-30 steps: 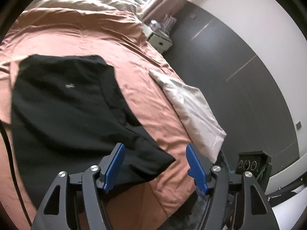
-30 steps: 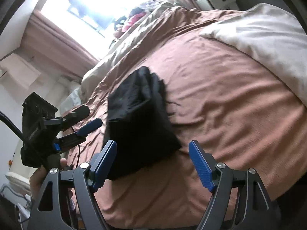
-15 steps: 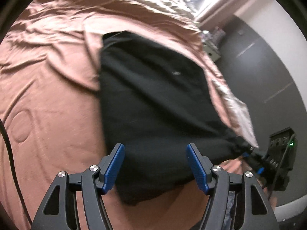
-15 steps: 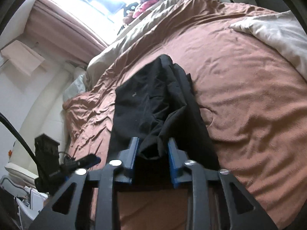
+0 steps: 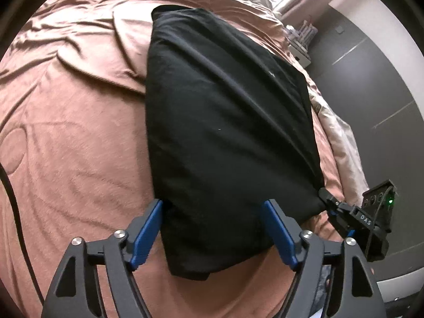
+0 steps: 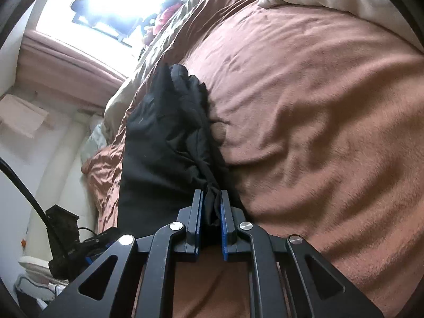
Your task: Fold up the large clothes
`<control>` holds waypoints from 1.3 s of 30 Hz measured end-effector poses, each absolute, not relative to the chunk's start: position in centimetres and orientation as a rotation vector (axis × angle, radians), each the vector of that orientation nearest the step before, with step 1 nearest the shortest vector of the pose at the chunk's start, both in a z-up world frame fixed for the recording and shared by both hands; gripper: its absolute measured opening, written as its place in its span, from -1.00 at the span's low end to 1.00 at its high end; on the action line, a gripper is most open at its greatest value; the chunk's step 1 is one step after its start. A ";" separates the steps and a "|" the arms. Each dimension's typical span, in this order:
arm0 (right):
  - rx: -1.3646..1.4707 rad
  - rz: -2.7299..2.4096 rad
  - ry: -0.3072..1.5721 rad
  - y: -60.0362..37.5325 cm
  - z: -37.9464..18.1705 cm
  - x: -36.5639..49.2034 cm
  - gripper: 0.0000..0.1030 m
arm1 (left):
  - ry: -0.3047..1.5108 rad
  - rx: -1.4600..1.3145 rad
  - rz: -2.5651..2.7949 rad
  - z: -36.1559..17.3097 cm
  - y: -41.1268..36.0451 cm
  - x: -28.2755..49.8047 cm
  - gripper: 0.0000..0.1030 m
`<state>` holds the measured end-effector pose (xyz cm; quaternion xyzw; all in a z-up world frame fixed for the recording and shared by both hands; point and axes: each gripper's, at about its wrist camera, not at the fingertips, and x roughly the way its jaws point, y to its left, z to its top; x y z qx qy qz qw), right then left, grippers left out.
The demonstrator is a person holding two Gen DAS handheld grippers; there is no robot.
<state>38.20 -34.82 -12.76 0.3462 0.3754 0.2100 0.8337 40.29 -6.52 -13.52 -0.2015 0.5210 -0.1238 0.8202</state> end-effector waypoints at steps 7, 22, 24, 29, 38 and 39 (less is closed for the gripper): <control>0.679 0.482 0.775 -35.1 -9.3 37.6 -0.77 | 1.099 -0.448 -0.255 -13.7 -5.6 41.1 0.52; 0.483 0.602 0.873 -33.0 -5.8 46.0 0.50 | 1.061 -0.502 -0.257 -12.8 -2.3 44.7 0.52; 0.497 0.649 0.904 -32.6 -6.1 48.6 0.50 | 1.061 -0.506 -0.249 -13.1 -1.9 45.7 0.52; 0.521 0.677 0.956 -31.9 -7.4 53.5 0.50 | 1.066 -0.538 -0.248 -14.1 -1.1 48.2 0.52; 0.582 0.753 1.036 -30.3 -10.1 58.7 0.50 | 1.057 -0.535 -0.263 -15.1 -0.4 51.2 0.51; 0.589 0.762 1.036 -30.2 -10.1 59.1 0.50 | 1.052 -0.535 -0.269 -15.1 -0.4 51.4 0.49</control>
